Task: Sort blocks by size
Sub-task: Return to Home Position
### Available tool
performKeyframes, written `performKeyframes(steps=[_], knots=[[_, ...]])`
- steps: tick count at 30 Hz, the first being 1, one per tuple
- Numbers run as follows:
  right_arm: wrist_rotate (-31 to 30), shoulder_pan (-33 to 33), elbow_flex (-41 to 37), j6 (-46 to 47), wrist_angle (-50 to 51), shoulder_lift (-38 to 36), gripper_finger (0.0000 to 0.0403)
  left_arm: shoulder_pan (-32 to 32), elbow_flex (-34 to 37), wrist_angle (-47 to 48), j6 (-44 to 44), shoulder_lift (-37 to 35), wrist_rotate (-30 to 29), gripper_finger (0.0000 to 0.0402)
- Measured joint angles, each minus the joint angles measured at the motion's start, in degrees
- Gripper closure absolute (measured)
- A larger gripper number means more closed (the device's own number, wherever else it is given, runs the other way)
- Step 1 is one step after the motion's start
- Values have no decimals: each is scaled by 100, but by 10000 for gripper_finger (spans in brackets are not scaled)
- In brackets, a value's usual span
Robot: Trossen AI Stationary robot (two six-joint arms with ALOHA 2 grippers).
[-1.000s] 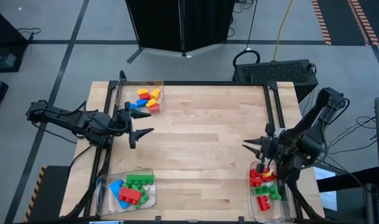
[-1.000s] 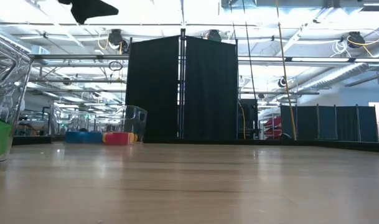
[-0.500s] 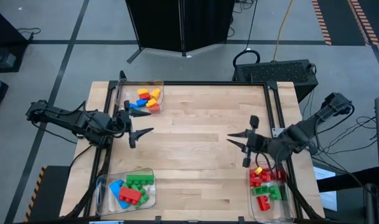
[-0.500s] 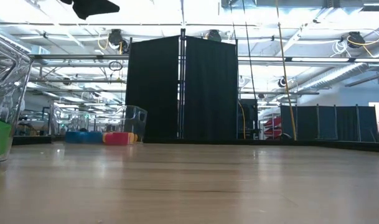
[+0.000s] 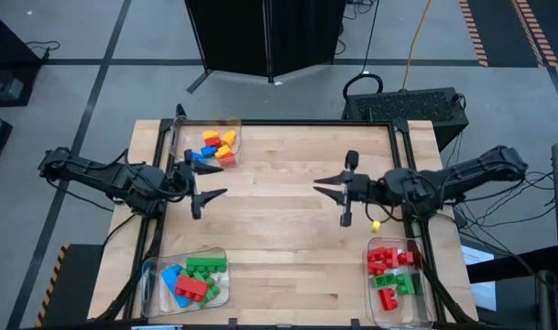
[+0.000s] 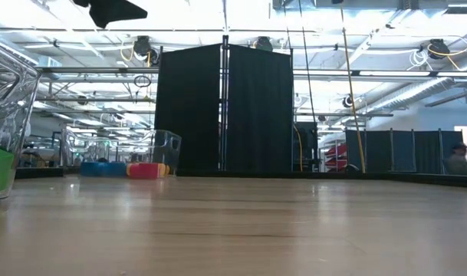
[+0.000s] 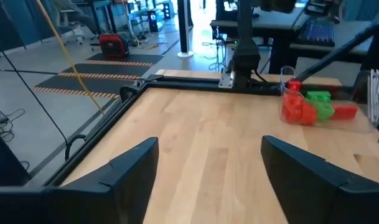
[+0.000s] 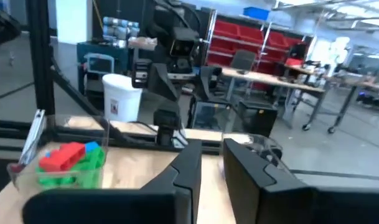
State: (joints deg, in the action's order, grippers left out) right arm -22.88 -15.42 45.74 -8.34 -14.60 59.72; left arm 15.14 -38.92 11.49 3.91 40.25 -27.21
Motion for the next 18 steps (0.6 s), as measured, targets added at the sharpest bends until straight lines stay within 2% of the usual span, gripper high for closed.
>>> performKeyframes(steps=[6, 12, 18], knots=[[868, 516, -179, 141, -92, -4, 397, 0, 5, 210, -21, 2, 262, 203], [983, 818, -321, 307, -107, -21, 401, -13, 328, 122, -173, -126, 442, 304], [1334, 984, -413, 315, -114, -50, 402, -15, 645, -71, -276, -431, 440, 379]])
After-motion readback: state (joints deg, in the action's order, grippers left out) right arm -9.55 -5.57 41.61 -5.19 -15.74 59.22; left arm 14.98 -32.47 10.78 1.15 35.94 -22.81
